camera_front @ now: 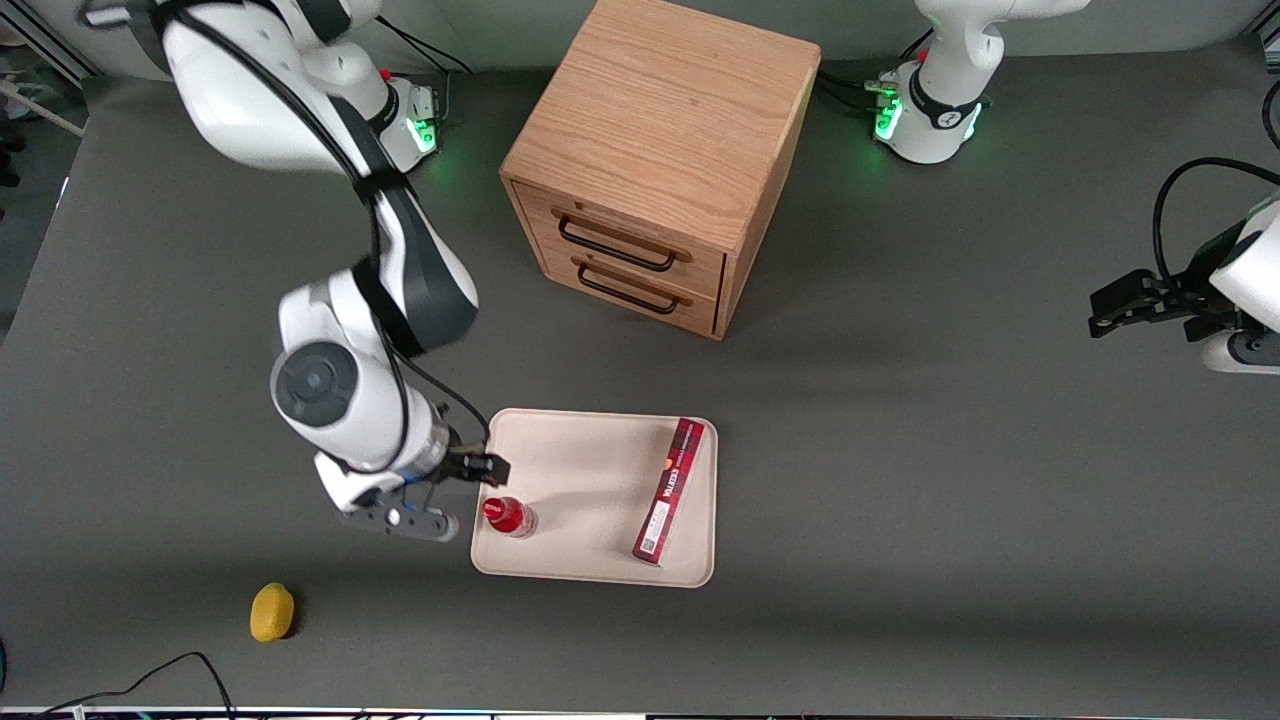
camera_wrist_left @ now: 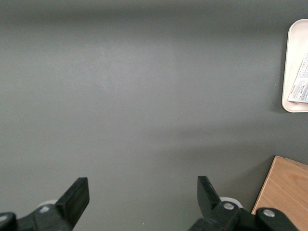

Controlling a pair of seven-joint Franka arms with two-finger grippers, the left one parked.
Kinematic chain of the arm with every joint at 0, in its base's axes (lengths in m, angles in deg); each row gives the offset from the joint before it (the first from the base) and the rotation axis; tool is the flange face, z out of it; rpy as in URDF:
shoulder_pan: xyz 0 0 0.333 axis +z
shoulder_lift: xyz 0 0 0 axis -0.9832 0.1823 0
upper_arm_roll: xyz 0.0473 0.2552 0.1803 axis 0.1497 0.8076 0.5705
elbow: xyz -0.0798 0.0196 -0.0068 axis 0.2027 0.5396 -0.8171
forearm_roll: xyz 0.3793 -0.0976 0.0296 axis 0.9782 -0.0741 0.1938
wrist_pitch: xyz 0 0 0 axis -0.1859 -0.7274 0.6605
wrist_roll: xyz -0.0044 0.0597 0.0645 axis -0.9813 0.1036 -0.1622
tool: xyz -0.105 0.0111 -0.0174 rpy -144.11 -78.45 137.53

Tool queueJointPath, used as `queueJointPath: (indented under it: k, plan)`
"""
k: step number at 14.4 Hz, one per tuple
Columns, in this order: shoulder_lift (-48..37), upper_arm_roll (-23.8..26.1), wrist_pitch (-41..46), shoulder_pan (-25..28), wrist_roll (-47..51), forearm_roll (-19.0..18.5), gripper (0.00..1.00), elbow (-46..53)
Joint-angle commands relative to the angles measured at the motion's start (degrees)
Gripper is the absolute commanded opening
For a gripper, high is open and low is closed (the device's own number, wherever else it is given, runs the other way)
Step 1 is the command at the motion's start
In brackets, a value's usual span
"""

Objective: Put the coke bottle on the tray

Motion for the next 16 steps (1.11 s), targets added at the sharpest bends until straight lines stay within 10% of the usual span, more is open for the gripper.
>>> queueJointPath:
  k: [1,8,16]
  plan:
    - [-22.77,0.34,-1.91,-0.88,-0.57,0.20,1.00,-25.65]
    - [-43.03,0.08,21.25,-13.79,-24.80,2.66,1.00,-31.25]
    - [-35.40,0.61,24.27,-17.50,-26.50,2.04,1.00,-14.81]
